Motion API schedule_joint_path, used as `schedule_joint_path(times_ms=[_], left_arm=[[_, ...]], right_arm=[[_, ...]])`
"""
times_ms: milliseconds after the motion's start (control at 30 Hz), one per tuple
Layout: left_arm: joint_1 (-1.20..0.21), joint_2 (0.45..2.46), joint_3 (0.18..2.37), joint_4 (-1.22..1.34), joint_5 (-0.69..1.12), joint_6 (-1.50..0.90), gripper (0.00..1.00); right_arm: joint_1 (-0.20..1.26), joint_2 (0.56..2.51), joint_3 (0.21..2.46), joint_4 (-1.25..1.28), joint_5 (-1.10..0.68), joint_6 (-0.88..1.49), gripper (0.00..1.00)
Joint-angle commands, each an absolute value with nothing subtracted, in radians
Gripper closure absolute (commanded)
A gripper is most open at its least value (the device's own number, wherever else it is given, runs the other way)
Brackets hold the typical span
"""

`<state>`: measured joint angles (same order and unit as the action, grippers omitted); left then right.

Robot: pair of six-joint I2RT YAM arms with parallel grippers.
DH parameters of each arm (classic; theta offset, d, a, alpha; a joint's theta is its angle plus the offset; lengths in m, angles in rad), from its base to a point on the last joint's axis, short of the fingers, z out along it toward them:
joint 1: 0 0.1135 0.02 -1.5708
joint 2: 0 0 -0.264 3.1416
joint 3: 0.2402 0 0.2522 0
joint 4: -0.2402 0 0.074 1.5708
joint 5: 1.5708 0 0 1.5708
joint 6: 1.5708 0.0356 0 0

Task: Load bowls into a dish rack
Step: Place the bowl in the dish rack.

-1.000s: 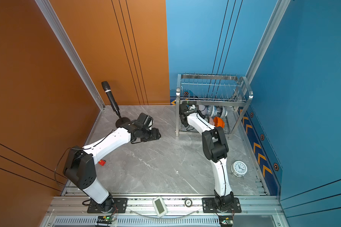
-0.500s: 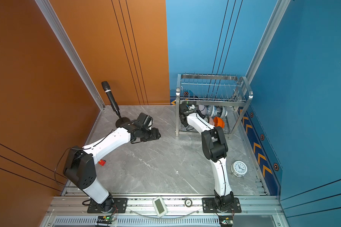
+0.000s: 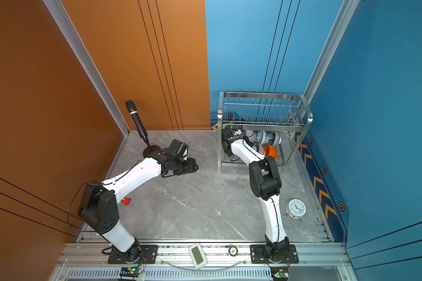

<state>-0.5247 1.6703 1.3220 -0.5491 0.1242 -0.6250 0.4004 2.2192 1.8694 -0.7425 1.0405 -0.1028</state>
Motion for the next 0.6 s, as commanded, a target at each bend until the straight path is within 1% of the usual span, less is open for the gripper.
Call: schedule_joint_path(times_ms=[0, 400, 567], left_arm=[[-0.513, 1.681, 1.325, -0.572, 0.14, -0.605, 0.36], [-0.506, 1.678, 1.322, -0.572, 0.144, -0.6, 0.36], [-0.503, 1.676, 1.316, -0.572, 0.144, -0.598, 0.36]], right_arm=[[0.448, 2.243, 1.917, -0.774, 1.042, -0.054, 1.0], [0.466, 2.25, 1.919, -0.803, 1.039, -0.035, 1.0], [0.47, 2.251, 1.919, -0.813, 1.039, -0.025, 0.96]])
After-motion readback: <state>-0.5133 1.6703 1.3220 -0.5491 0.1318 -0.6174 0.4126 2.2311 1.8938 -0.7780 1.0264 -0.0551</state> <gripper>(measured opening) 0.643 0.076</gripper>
